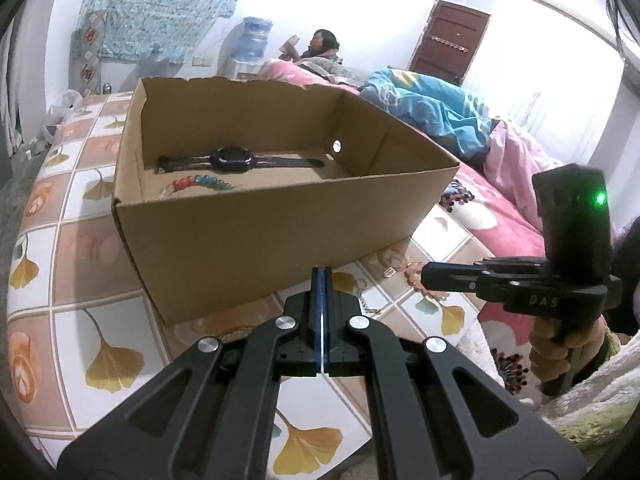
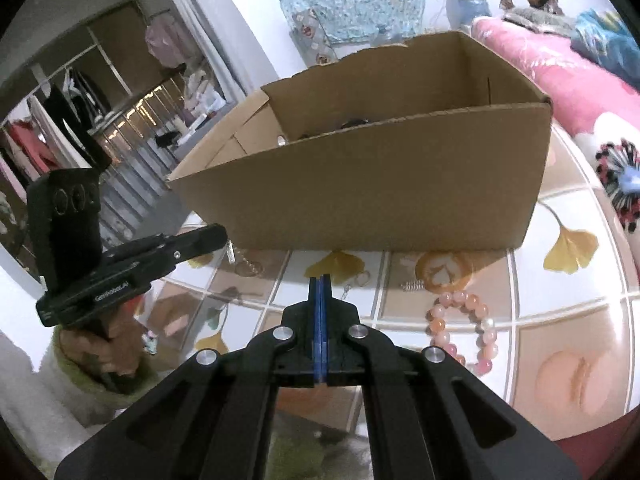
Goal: Organize jewelry
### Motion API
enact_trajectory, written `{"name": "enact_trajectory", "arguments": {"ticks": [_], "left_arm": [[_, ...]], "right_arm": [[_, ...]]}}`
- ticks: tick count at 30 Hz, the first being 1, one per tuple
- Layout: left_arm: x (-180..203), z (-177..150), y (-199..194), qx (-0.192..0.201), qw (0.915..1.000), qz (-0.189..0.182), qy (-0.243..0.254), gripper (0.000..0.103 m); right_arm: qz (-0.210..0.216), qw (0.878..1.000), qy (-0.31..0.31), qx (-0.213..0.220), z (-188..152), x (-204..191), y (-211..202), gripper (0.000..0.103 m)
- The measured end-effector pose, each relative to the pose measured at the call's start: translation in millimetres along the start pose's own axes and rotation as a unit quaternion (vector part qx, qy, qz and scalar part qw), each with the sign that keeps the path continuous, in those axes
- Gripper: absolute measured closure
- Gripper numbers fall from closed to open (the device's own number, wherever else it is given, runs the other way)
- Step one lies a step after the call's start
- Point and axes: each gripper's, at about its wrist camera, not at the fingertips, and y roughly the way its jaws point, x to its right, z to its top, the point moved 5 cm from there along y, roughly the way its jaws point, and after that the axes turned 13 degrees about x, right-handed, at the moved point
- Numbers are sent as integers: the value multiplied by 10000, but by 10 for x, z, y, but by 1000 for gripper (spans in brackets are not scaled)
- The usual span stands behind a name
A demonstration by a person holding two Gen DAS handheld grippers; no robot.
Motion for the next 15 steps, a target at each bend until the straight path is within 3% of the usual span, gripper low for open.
{"name": "enact_trajectory", "arguments": {"ticks": [4,6,8,15], "left_arm": [[92,38,14,-17,9999,-51,106,103],[122,40,20,-31,9999,-50,161,103],[140,38,25,-41,9998,-55,164,103],[138,-18,41,-88,9999,-30,135,103]], "right_arm": [[-96,9999,85,-42,-100,108,-22,99],[-86,9999,47,-67,-138,84,46,82],[-155,9998,-98,-122,-141,78,150,75],[-354,9959,-707,-443,-242,23,543,77]]}}
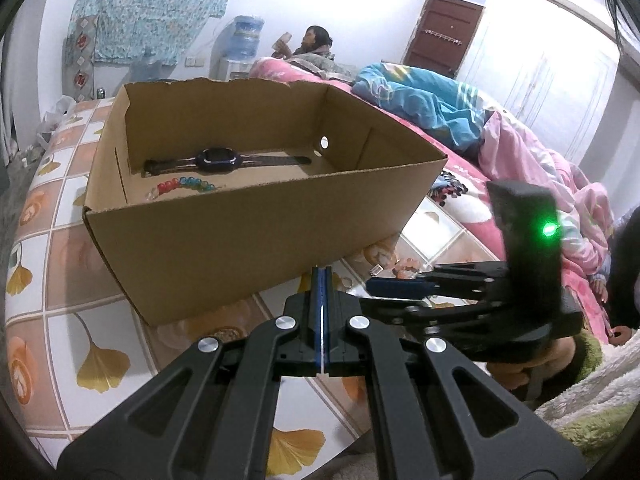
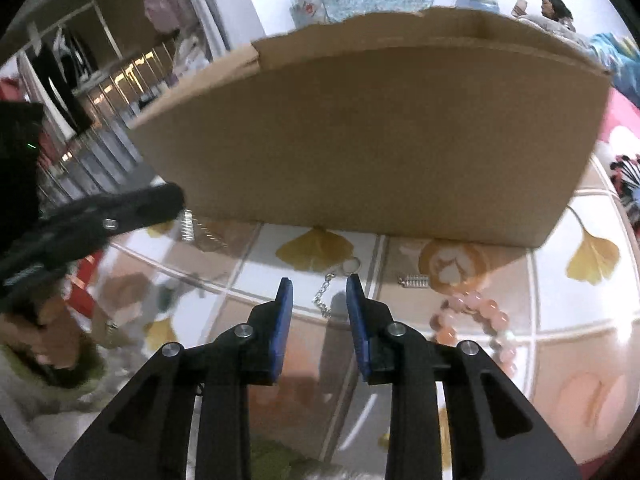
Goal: Organize jewelry
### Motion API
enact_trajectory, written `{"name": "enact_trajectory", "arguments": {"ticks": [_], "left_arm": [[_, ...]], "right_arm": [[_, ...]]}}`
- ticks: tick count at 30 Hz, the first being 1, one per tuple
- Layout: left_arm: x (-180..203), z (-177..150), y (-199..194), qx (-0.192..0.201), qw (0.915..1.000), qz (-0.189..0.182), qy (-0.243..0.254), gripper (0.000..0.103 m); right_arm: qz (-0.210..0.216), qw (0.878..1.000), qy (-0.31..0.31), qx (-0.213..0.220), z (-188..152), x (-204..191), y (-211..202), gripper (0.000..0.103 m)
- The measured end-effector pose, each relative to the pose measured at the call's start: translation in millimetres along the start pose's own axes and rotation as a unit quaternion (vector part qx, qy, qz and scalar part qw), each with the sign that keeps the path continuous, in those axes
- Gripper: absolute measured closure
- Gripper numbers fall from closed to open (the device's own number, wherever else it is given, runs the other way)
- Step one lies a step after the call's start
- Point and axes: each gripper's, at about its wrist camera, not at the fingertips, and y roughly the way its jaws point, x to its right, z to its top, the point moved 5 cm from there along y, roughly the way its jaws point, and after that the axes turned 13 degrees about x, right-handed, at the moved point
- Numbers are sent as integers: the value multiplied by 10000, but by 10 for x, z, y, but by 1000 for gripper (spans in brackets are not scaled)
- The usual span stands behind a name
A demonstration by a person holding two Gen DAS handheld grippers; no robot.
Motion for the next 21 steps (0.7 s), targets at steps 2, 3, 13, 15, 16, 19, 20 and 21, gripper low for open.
{"name": "enact_trajectory", "arguments": {"ticks": [2,3,13,15,16,19,20,21], "left_arm": [[-25,-12,-4,-9,10000,8,-19,103],[-38,-17,2,-14,10000,15,-39,103],[-150,-29,-18,68,9998,29,-179,103],[-155,-37,-27,73,9998,39,-174,103],[-159,-35,-36,85,9998,40,-175,103],[-161,-21,-51,121,9997,44,-184,103],[-160,-11,-60,134,9997,36,-186,103],[-154,-2,-70,150,9997,25,-180,103]], "right_arm": [[-62,9999,-95,46,3,-22,64,89],[-128,9998,-154,51,21,-40,90,98],[666,9937,884,-176,-82,19,36,103],[798,9906,1101,-142,-98,48,-15,103],[926,9874,1280,-113,-94,68,-53,103],[1164,9800,1613,6,-59,122,-142,103],[1247,9768,1741,71,-49,138,-186,103],[1277,9752,1803,114,-68,133,-223,103]]}}
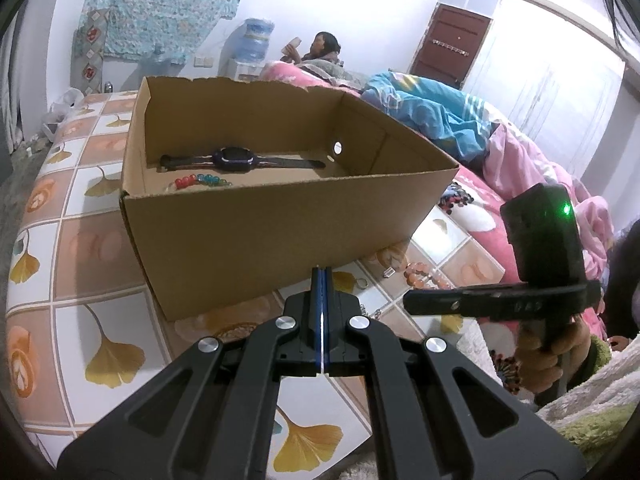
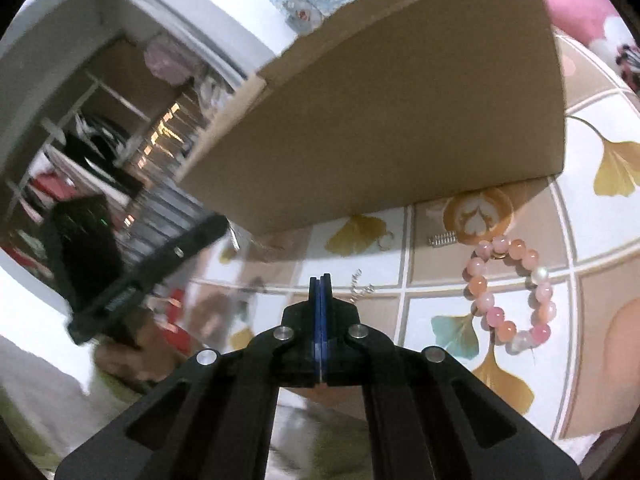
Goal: Organize jewelry
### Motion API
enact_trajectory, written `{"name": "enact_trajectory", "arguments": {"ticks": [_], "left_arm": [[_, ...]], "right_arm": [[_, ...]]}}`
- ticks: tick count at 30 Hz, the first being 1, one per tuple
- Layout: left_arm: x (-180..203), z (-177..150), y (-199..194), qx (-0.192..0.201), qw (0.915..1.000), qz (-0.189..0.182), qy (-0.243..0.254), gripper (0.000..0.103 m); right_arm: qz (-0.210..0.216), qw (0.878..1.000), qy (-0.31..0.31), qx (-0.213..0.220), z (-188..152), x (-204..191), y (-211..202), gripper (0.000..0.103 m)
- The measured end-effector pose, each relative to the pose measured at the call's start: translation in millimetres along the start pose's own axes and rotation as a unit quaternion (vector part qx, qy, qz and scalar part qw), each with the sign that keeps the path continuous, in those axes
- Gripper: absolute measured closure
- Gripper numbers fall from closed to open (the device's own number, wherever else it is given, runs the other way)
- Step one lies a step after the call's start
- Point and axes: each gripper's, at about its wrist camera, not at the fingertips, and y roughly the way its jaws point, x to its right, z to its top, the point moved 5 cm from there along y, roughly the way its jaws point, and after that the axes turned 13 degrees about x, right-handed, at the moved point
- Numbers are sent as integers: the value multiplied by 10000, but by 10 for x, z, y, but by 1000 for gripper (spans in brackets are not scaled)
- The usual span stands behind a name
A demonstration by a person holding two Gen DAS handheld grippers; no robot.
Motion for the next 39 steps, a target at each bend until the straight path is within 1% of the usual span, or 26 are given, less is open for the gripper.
{"name": "enact_trajectory", "arguments": {"ticks": [2,3,5,6,7,8,11,12,14,18,22,25,26,27,30,31,34,39], "left_arm": [[17,10,-11,13,10000,5,40,103],[24,12,-13,9,10000,2,47,103],[35,9,-13,-5,10000,13,63,103],[38,5,-12,-18,10000,16,68,103],[39,4,-15,-23,10000,18,75,103],[38,0,-16,-32,10000,28,88,103],[50,-12,-1,-61,9999,53,122,103],[49,-19,9,-79,9999,57,120,103],[38,-29,19,-102,9999,61,112,103],[26,-41,44,-128,9998,72,93,103],[10,-46,65,-151,9998,77,79,103],[-10,-51,76,-170,9998,85,66,103],[-8,-51,80,-170,9998,83,63,103],[-11,-52,81,-169,9998,82,61,103],[-13,-51,80,-161,9998,82,59,103],[-14,-51,77,-148,9998,83,59,103],[-4,-29,54,-106,9999,79,76,103],[49,32,-11,-40,9999,44,131,103]], "right_arm": [[-13,9999,-25,133,51,-32,-59,103],[-135,9996,-178,194,70,-54,-85,103],[-225,9987,-417,182,70,-106,-63,103],[-341,9979,-513,189,63,-119,-51,101],[-406,9971,-630,115,33,-136,-16,100],[-440,9966,-699,58,30,-114,-24,98],[-627,9938,-914,-57,-61,-140,60,89],[-765,9912,-1070,-115,-101,-145,114,84],[-988,9860,-1331,-190,-134,-120,145,81],[-1297,9751,-1776,-272,-201,-187,273,81],[-1426,9676,-2075,-187,-258,-302,401,82],[-1647,9585,-2324,-79,-254,-328,483,92],[-1667,9584,-2315,-52,-239,-319,489,97],[-1621,9605,-2262,-39,-217,-296,489,100],[-1490,9691,-1968,-27,-127,-198,394,102],[-1358,9754,-1734,-16,-108,-160,372,102],[-1083,9863,-1245,26,-64,-92,301,102],[-745,9935,-837,210,55,-75,119,102]]}}
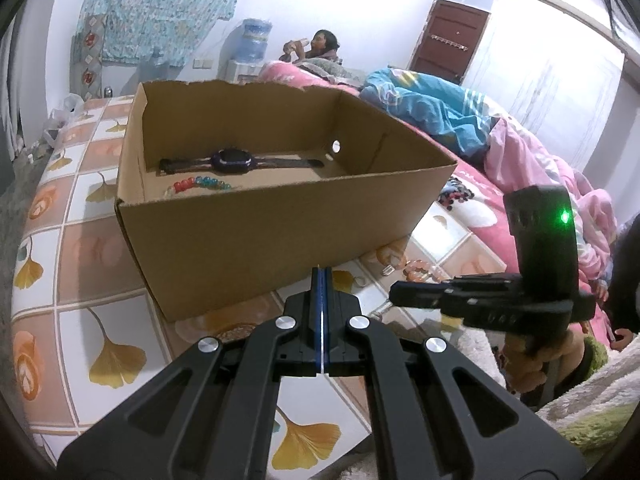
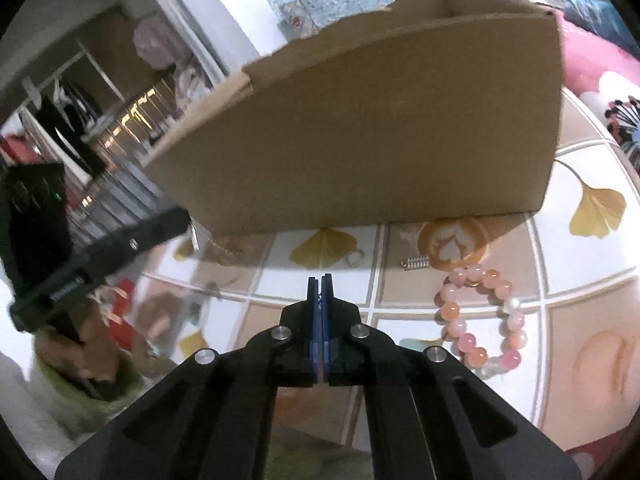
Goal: Organize jewelry
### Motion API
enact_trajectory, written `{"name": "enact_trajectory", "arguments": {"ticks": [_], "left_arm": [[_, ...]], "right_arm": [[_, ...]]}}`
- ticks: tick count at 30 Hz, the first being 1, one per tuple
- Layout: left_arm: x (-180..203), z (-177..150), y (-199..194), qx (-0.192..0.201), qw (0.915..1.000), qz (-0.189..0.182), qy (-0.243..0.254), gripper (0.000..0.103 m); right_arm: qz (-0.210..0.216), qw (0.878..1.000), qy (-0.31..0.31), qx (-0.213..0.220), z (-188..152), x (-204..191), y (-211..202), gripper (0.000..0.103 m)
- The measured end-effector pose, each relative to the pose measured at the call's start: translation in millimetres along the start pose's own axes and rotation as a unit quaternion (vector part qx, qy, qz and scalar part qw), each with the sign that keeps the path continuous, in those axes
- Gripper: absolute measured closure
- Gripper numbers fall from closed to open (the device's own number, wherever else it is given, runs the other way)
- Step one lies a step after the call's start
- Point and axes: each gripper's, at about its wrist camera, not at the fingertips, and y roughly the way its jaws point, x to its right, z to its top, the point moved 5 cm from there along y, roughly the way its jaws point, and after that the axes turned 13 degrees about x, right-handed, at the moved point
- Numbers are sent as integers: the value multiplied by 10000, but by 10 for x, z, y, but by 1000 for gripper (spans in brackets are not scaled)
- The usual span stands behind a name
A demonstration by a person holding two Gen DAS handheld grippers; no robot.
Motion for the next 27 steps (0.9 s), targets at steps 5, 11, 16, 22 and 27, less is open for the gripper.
{"name": "enact_trajectory", "arguments": {"ticks": [5,11,16,22,27], "left_arm": [[83,112,-120,121,9999,-67,40,103],[292,465,-297,365,9983,-441,87,103],[455,946,-353,656,9943,-799,272,103],[473,1349,-10,590,9940,-788,470,103],[287,1261,574,-110,9979,-585,263,103]], "right_arm": [[307,9988,275,273,168,16,-230,102],[686,9952,191,678,545,-215,-552,102],[1062,9888,-151,1041,1123,-363,-710,102],[1114,9882,-440,952,1633,-295,-577,102],[828,9944,-457,468,1781,-147,-168,101]]}}
